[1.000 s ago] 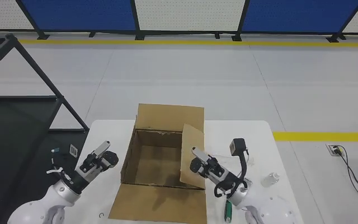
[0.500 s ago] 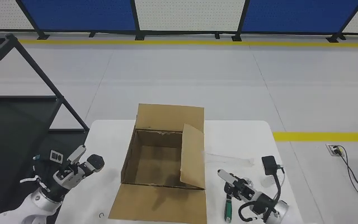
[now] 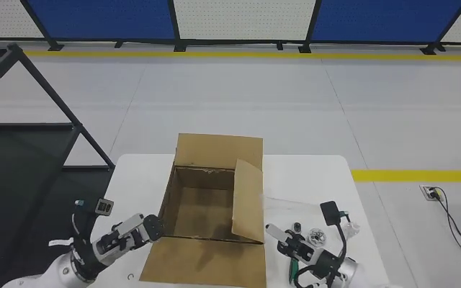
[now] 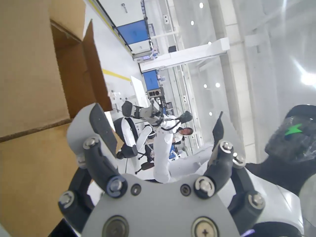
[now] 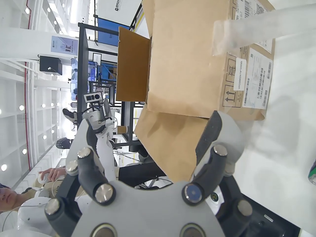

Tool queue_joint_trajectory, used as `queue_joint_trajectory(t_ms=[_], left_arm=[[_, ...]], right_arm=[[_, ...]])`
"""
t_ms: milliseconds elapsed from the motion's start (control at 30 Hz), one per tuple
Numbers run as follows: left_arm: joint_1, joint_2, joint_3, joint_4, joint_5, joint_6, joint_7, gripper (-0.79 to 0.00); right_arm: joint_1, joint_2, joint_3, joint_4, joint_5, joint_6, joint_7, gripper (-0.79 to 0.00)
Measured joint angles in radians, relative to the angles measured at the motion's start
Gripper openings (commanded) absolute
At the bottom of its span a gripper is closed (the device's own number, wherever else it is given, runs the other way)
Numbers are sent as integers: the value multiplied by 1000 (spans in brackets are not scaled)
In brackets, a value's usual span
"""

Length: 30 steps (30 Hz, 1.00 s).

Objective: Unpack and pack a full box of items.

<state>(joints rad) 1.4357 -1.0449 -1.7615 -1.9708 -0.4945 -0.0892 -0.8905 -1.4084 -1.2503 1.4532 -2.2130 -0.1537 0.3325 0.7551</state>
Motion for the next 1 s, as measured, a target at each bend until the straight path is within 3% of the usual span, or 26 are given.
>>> queue_joint_trajectory(t_ms=[167,367,567,800,1000], left_arm=[[-7,-6,64,3,105,9,143,0],[33,-10,44,-4,63,-16,211,0],[90,-12,11,-31,0,-60,183,0],[122,-5,6,-56,-61,-61,10,0],[86,-8,73,-31,39,-21,99,0]], right_arm=[[-2,6,-3,14,-5,-7,23,0],[1,17,9,20,-41,25,73,0],[10,24,23,16,-28,30,76,0],[17,32,14,19,-27,23,98,0],[10,37,15,18,-23,21,93,0]])
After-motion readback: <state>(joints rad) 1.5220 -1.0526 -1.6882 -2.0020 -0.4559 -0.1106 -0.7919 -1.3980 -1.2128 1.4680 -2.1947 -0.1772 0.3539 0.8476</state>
